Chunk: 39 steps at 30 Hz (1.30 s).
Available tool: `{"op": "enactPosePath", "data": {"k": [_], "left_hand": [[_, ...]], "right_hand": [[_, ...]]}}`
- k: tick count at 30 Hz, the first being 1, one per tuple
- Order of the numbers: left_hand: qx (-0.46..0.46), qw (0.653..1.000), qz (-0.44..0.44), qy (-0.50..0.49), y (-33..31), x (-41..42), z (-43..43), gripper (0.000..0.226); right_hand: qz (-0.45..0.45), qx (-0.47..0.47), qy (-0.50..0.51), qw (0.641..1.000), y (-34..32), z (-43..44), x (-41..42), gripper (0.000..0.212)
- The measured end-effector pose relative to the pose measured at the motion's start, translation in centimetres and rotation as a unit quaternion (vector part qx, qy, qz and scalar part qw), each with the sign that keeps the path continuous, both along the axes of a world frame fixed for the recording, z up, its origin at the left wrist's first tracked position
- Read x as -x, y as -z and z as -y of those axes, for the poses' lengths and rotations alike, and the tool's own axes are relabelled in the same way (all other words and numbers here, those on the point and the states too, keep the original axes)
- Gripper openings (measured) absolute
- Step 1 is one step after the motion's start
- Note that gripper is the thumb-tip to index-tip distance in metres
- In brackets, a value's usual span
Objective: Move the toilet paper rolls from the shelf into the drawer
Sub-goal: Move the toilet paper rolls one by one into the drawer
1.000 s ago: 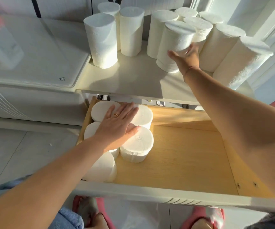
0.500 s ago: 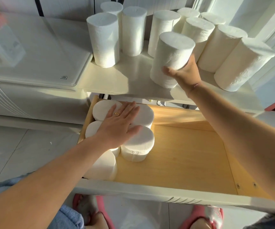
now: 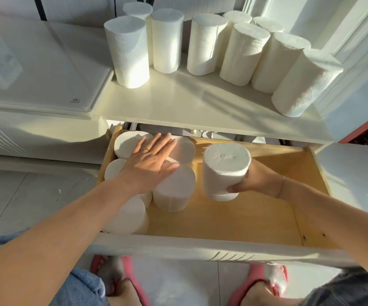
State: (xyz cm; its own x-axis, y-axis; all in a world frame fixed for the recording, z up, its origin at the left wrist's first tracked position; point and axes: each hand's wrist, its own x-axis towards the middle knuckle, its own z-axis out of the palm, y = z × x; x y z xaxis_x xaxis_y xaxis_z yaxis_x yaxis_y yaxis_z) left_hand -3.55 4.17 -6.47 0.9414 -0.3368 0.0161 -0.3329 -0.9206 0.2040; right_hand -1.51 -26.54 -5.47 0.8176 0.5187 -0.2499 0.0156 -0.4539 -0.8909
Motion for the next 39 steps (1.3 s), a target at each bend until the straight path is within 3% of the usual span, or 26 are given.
{"op": "enactPosePath", "data": {"k": [5,8,11,12,15,22,30,36,39], "left_hand": [[-0.003,1.0,-0.009,-0.006,-0.3,0.1,0.1,0.073],[-0.006,1.0,-0.006,-0.002,-0.3,0.1,0.1,0.076],[-0.004,1.0,-0.004,-0.001,-0.3,0.1,0.1,0.072],[-0.004,1.0,-0.003,-0.002,-0.3,0.1,0.1,0.07],[-0.002,1.0,-0.002,0.001,-0.5,0.2,0.1,0.065],[0.002,1.0,-0.002,-0.006,-0.4,0.3,0.2,0.065],[-0.008,1.0,-0.003,-0.004,-0.1,0.1,0.1,0.066],[-0.025,1.0,-0.012,-0.006,-0.6,0.3,0.3,0.068],[-0.02,1.0,-0.006,-0.007,-0.7,0.4,0.4,0.072]], "right_hand": [[-0.009,0.04,0.028,0.999,4.1,0.1,0.0,0.095],[-0.027,0.1,-0.016,0.995,4.1,1.1,-0.2,0.09],[-0.196,0.03,-0.048,0.979,2.2,2.6,-0.8,0.094],[-0.246,-0.011,-0.029,0.969,1.5,2.7,-1.1,0.086],[-0.295,-0.03,0.073,0.952,0.2,1.7,-1.4,0.065],[-0.351,0.024,0.029,0.935,-0.1,-0.1,1.2,0.102],[-0.437,-0.001,0.0,0.899,0.2,-3.3,5.8,0.051],[-0.498,-0.06,0.096,0.86,-0.2,-7.2,7.1,0.054],[-0.5,-0.056,0.106,0.857,-0.5,-8.5,7.3,0.054]]}}
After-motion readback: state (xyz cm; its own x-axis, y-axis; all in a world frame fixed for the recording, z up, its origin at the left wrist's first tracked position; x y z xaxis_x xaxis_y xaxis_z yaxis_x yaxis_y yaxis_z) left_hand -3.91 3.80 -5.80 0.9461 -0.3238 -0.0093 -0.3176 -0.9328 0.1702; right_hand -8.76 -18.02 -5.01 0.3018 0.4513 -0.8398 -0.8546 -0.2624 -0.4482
